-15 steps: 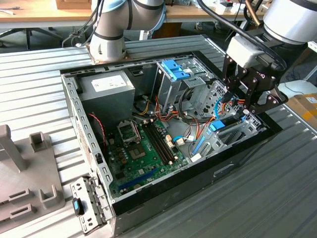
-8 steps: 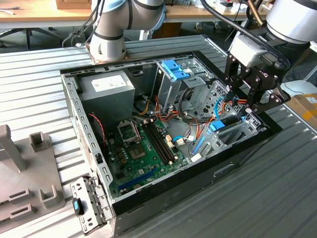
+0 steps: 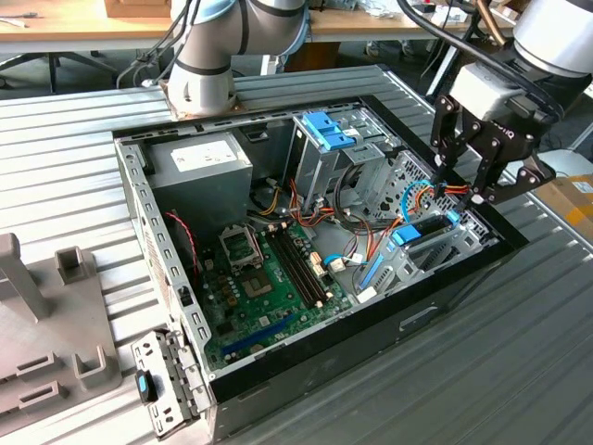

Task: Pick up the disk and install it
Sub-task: 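Insert the first disk wire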

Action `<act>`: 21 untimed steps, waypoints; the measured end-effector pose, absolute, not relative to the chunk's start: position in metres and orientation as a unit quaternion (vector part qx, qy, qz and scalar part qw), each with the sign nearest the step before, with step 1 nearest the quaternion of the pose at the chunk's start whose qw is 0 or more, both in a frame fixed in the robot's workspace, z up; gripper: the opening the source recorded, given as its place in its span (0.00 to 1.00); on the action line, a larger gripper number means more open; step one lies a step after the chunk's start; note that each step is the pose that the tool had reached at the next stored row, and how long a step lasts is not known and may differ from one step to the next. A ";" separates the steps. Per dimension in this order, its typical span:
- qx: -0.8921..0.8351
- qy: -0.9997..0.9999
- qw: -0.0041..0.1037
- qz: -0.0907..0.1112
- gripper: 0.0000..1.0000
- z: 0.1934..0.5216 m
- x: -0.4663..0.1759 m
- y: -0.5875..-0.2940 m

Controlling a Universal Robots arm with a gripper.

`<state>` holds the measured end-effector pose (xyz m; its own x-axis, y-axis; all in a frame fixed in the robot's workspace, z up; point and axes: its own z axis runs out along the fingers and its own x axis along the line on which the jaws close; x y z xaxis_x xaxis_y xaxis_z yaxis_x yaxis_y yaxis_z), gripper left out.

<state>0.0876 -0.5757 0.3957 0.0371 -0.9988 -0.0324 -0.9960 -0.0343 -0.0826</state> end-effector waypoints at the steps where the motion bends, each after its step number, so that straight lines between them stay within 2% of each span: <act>1: -0.721 0.692 0.041 -0.017 0.51 0.396 0.089 -0.575; 21: -0.783 0.620 0.042 -0.013 0.51 0.395 0.106 -0.574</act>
